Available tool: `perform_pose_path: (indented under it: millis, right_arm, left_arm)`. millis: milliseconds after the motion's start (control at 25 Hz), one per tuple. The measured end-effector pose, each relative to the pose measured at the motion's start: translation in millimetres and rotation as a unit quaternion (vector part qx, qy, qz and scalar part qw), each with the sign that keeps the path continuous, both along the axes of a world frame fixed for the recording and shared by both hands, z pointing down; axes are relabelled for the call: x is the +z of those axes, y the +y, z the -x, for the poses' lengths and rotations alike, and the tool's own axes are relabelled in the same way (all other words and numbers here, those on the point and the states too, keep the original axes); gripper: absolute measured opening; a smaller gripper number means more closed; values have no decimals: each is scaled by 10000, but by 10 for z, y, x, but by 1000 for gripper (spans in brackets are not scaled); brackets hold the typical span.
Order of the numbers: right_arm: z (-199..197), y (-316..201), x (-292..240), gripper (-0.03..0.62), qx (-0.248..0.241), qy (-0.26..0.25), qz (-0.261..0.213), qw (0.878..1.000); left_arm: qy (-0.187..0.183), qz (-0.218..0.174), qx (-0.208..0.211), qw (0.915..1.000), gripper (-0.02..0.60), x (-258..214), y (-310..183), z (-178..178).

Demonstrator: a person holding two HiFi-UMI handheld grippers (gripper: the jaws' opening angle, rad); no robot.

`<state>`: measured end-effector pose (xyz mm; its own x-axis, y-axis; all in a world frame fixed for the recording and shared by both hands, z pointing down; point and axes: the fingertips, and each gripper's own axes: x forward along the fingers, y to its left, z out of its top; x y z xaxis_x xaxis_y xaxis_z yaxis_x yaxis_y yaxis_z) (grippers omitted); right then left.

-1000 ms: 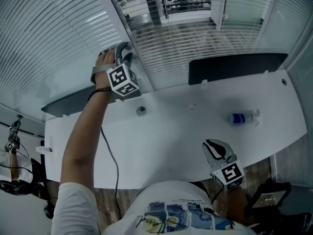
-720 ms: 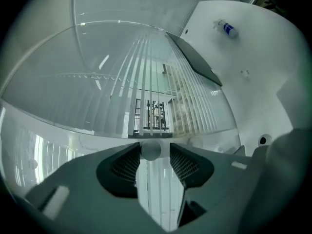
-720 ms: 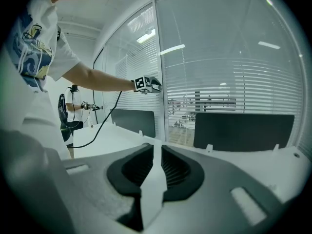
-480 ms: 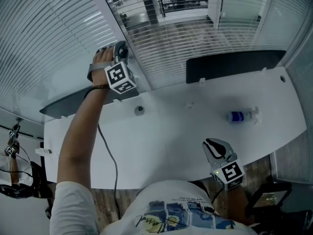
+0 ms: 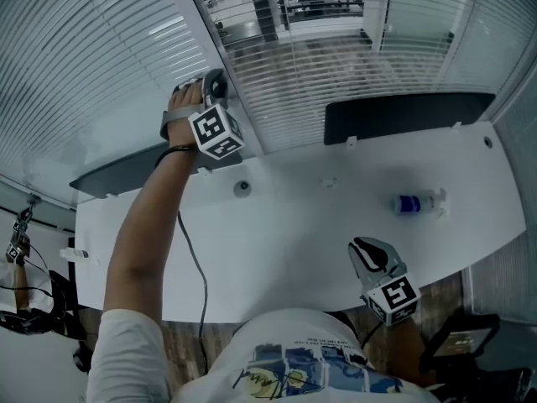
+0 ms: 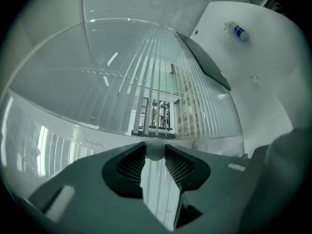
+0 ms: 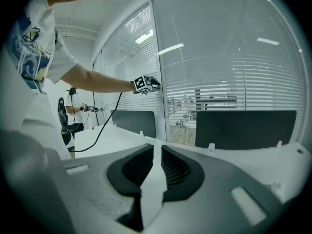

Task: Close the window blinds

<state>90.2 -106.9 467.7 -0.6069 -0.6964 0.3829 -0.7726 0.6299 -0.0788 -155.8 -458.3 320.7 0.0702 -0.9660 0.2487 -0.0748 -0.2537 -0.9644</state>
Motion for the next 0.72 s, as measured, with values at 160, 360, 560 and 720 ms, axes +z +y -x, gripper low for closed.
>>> perform_pose_path:
  millis: [160, 360, 560, 720]
  right_arm:
    - [21, 1, 36, 37, -38, -3, 28, 10000]
    - [23, -18, 36, 37, -64, -54, 5, 10000]
    - [42, -12, 22, 37, -98, -45, 19, 9999]
    - [28, -4, 49, 37, -91, -14, 41, 9999]
  left_arm:
    - [537, -18, -124, 9985, 118, -12, -5, 6]
    - [1263, -63, -359, 9913, 118, -23, 1, 13]
    - [1915, -72, -534, 9800, 118, -64, 9, 40]
    - [2577, -60, -692, 9637, 118, -107, 22, 70]
